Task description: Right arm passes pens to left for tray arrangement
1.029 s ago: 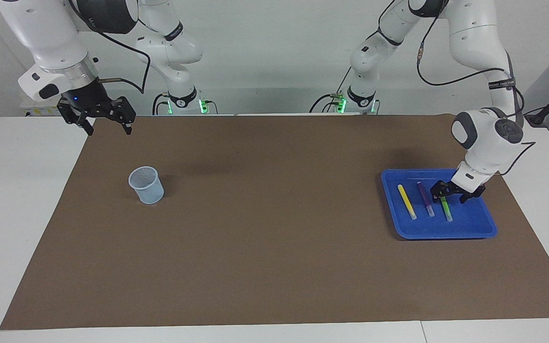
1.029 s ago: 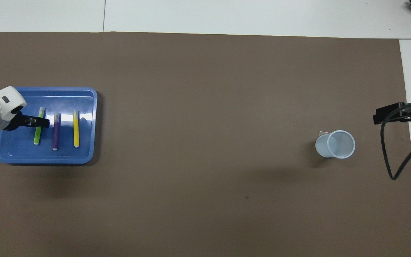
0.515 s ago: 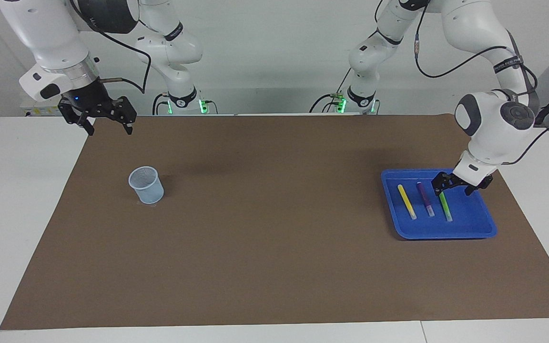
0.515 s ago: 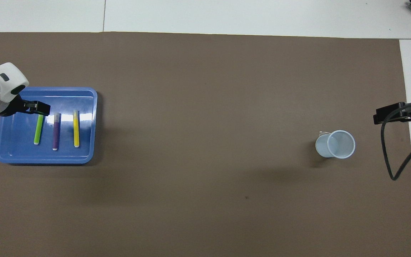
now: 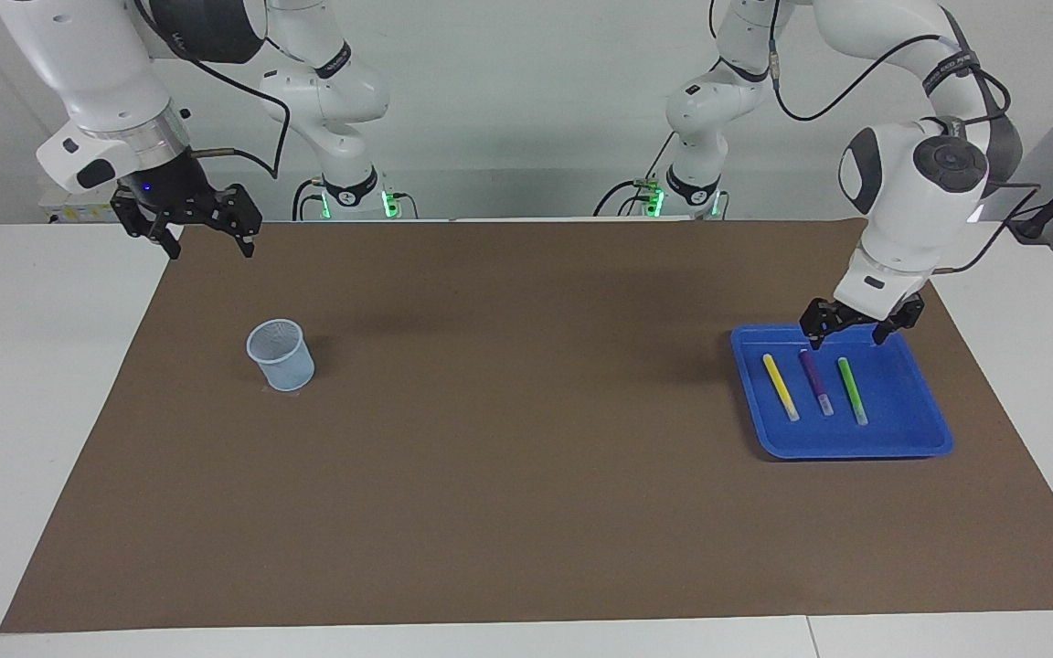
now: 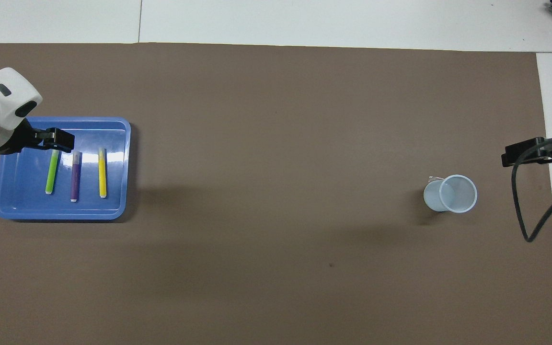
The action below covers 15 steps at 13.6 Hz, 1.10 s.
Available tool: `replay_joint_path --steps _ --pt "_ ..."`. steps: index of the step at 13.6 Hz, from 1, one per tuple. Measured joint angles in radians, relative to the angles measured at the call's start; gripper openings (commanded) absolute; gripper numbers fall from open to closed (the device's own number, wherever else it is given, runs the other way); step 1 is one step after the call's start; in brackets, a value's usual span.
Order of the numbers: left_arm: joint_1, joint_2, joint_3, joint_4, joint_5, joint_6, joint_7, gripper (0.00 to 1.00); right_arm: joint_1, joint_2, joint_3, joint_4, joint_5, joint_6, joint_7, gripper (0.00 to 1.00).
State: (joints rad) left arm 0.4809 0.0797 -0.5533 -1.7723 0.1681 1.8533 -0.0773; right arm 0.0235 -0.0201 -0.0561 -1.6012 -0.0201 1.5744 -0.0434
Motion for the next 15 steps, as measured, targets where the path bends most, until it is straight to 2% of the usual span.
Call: replay_joint_path --steps 3,5,8,10,12,15 --pt "-0.002 -0.054 0.02 0.028 -0.067 -0.118 -0.001 1.0 0.0 0.0 0.0 0.0 0.0 0.0 0.0 1.0" --pt "-0.063 -0.078 0.092 0.086 -0.091 -0.208 -0.001 1.0 0.0 0.0 0.0 0.0 0.0 0.0 0.0 1.0" --pt "-0.322 -0.118 0.364 0.136 -0.105 -0.278 0.0 1.0 0.0 0.0 0.0 0.0 0.0 0.0 0.0 1.0" --pt "-0.472 -0.151 0.508 0.141 -0.11 -0.313 0.0 1.0 0.0 0.0 0.0 0.0 0.0 0.0 0.0 1.0" --pt "-0.526 -0.176 0.556 0.147 -0.12 -0.35 0.0 1.0 0.0 0.0 0.0 0.0 0.0 0.0 0.0 1.0" --pt "-0.529 -0.207 0.579 0.148 -0.196 -0.377 -0.001 1.0 0.0 0.0 0.0 0.0 0.0 0.0 0.0 1.0"
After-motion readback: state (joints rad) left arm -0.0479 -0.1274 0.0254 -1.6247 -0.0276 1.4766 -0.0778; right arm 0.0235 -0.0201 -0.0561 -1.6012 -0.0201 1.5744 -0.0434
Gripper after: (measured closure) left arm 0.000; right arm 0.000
